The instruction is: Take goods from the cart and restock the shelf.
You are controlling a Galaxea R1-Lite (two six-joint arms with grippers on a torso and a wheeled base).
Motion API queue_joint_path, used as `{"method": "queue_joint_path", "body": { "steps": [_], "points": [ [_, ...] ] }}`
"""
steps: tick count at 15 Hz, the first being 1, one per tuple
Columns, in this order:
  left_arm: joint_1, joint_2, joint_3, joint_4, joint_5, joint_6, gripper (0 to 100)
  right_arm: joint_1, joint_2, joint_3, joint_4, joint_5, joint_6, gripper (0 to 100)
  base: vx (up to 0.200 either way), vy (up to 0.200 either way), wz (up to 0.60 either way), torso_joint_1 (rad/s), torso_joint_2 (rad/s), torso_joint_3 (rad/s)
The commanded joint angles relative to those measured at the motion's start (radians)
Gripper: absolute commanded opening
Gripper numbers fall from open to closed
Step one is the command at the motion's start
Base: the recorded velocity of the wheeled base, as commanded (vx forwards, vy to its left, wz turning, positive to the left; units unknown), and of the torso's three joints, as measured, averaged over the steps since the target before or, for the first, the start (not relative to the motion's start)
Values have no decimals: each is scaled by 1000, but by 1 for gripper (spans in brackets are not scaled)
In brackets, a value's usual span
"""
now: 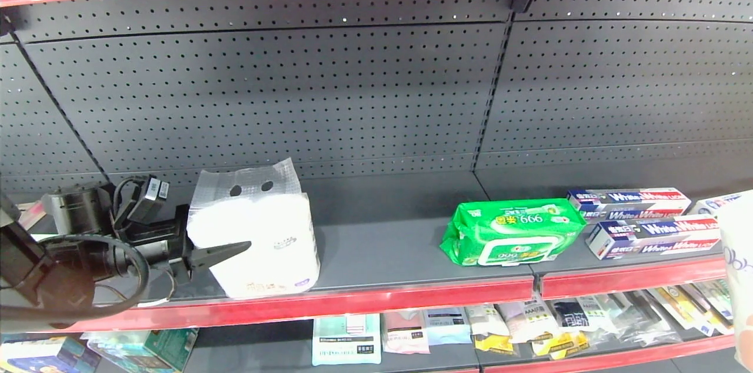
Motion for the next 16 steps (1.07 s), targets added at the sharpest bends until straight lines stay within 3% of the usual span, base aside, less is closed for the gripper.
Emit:
{"method": "queue_joint_path", "body": {
  "steps": [1, 3, 7, 8, 16],
  "points": [
    [-5, 2, 2, 5, -3, -2, 0, 0, -2, 0, 2, 0, -1, 0, 0, 0, 0, 0, 0, 0],
    [-17, 6, 19, 5, -38, -13, 0, 0, -2, 0, 2, -1, -1, 0, 0, 0, 0, 0, 0, 0],
    [-20, 8, 19, 1, -41, -22, 0, 0, -2, 0, 2, -1, -1, 0, 0, 0, 0, 0, 0, 0],
    [-22, 8, 20, 1, -41, -22, 100, 0, -2, 0, 2, -1, -1, 0, 0, 0, 0, 0, 0, 0],
    [-14, -41, 16, -2, -29, -47, 100, 0, -4, 1, 2, -1, -1, 0, 0, 0, 0, 0, 0, 0]
  ]
}}
